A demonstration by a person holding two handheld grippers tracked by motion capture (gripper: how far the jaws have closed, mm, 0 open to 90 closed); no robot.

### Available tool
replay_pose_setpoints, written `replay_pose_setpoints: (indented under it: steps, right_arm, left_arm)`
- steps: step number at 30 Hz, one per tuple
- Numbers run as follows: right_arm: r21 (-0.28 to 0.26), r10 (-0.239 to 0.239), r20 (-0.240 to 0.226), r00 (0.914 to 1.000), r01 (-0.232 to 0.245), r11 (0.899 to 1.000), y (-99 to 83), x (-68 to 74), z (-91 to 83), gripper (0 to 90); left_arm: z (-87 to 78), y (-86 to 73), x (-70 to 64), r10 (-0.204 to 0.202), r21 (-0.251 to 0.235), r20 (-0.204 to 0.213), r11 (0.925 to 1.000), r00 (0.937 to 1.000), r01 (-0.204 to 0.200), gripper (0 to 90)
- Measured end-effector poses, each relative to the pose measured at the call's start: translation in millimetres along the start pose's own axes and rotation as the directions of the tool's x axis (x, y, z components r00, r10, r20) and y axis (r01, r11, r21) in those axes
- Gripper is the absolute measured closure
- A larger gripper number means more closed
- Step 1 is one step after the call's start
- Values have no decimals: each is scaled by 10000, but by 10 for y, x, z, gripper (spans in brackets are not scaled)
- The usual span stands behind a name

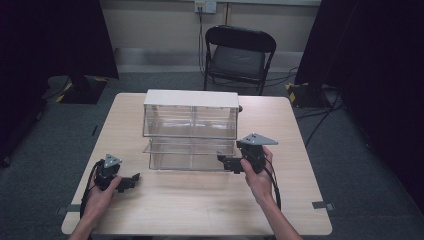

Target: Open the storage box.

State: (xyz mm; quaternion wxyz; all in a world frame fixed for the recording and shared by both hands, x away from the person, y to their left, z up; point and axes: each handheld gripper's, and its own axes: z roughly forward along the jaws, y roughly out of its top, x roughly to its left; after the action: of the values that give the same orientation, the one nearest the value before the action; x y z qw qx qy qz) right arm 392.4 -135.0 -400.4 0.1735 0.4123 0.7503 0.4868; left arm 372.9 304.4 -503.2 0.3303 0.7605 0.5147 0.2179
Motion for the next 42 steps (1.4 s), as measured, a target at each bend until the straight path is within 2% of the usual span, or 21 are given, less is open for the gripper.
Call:
replay_pose_setpoints:
  steps: [22,42]
  right_arm:
    - [-11,48,-60,10000,-48,10000,73,-39,59,136]
    - [-293,116,-37,9999,-117,9995,122,-53,70,134]
  left_arm:
    - [0,0,0,-1,0,0,10000,10000,1,48]
    - [0,0,0,-3,2,1,10000,10000,3,48]
